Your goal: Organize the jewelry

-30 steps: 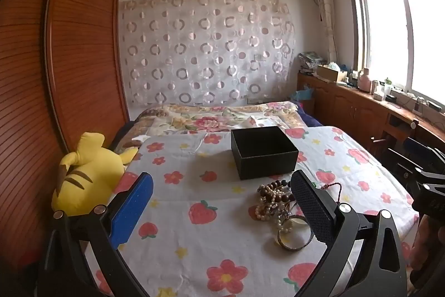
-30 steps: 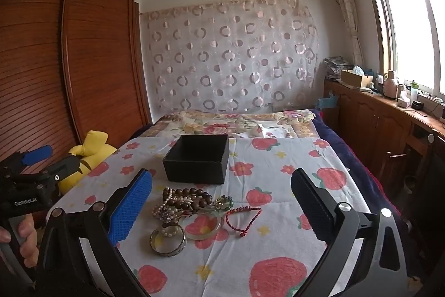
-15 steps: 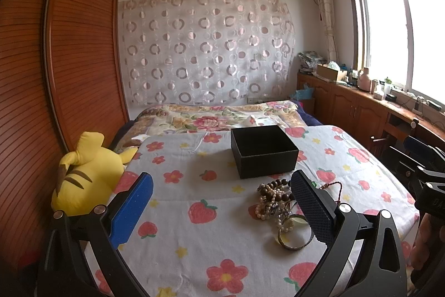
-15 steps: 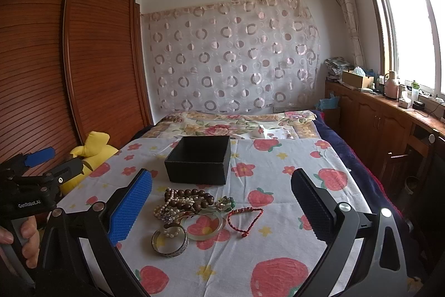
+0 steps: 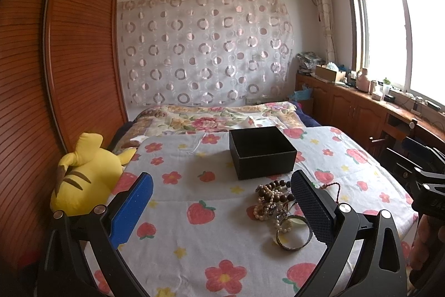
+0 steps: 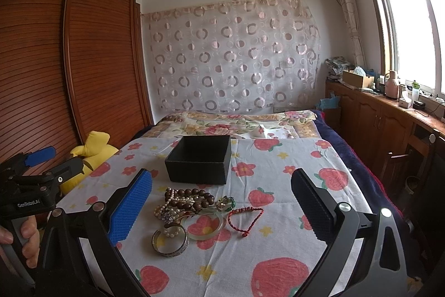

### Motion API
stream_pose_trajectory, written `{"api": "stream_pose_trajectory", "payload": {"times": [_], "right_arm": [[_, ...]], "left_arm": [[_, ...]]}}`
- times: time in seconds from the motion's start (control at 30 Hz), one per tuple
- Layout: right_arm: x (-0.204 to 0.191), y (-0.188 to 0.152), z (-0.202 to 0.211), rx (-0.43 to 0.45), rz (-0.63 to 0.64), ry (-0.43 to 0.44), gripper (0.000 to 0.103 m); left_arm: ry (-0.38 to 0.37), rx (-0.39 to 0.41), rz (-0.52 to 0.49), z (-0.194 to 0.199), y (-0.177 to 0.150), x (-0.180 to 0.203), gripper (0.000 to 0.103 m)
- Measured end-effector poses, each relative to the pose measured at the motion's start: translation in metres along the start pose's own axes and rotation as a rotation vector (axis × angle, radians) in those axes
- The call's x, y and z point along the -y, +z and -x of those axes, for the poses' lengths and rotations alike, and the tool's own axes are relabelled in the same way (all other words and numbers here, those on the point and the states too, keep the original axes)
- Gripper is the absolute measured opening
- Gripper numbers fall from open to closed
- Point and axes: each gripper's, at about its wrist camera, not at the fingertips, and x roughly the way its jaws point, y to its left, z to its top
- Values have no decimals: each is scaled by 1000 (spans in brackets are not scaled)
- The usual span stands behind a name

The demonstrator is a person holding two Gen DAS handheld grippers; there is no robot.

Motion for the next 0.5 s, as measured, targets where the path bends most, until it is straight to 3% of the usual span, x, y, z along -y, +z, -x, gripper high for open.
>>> {"api": "stream_pose_trajectory", "payload": {"times": [0.5], "right_arm": [[-6, 4, 4, 8, 5, 0, 101]], "left_arm": [[-1, 7, 2, 1, 6, 3, 96]]}}
